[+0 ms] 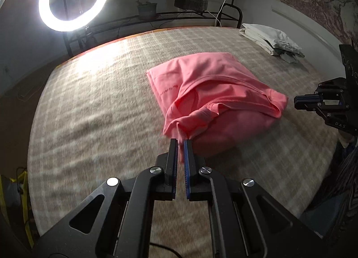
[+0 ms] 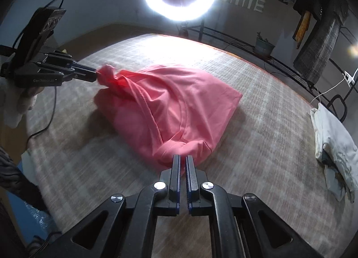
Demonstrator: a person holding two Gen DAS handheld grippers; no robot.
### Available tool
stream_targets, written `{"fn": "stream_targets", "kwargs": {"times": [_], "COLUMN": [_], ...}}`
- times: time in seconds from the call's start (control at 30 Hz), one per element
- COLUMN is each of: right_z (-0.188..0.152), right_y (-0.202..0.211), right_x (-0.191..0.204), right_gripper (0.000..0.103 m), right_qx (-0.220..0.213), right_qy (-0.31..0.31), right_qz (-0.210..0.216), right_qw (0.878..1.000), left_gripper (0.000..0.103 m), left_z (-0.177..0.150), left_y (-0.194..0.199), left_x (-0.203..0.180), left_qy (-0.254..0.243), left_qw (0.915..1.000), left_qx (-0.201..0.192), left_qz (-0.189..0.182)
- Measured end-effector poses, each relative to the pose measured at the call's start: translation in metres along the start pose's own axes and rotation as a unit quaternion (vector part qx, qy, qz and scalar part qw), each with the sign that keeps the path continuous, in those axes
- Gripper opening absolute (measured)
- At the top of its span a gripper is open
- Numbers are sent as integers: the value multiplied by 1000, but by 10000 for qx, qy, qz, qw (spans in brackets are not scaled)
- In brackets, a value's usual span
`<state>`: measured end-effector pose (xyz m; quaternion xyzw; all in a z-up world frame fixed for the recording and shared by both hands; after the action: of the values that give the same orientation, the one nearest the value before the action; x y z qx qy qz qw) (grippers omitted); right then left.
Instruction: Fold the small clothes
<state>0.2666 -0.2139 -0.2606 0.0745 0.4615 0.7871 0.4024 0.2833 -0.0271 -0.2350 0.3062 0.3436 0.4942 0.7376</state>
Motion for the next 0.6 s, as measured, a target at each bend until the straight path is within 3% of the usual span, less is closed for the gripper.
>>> {"fn": "stream_targets", "kwargs": {"times": [0.03,0.13,0.23,0.33,0.37,0.5,0.53,0.57,0.6], "right_z": [-3,-11,-17,-22,-21,-13,-11,-10,-10], "right_y": [5,21,26,13,10,3,1,-1,-4], "right_x": [0,-7,-18,-28,-29,-32,-32,-32,-32], "right_gripper": [3,27,33,37,37,41,41,41,41], "right_qx": [-12,-183,-375,-352,-377,-600,-630,-628,-620], "right_qy": [-73,-724,-1764,-2636,-2840,-3581,-3710,-3809,-3907], "right_qz": [95,378,894,1292,1395,1929,2021,2068,2108], "right_qw": [9999,9965,9795,9553,9479,9116,9042,8990,8939], "left_gripper": [3,3,3,3,3,6,18,32,36], "left_z": [-3,-3,3,9,9,11,11,11,11], "left_y": [5,16,13,1,-6,-19,-22,-26,-28], "left_x": [2,12,25,36,40,45,45,45,46], "left_qy": [57,564,1384,2484,2908,3628,3752,3972,4144], "left_qw": [10000,9982,9891,9621,9473,9171,9107,8985,8893], "left_qx": [-1,50,162,453,585,740,784,809,808], "left_qz": [-29,-205,-466,-1028,-1208,-1477,-1542,-1684,-1757]}}
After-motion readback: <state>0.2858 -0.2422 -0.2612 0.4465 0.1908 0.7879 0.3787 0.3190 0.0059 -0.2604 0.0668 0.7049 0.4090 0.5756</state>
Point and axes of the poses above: each gripper's, at about its wrist camera, not at the fingertips, and y roughly against the way its jaws point, x to its left, z to its top, the point moved 10 cm from there along -y, roughly the way its jaws point, and after that the axes turned 13 degrees about y, right-handed, at the moved point
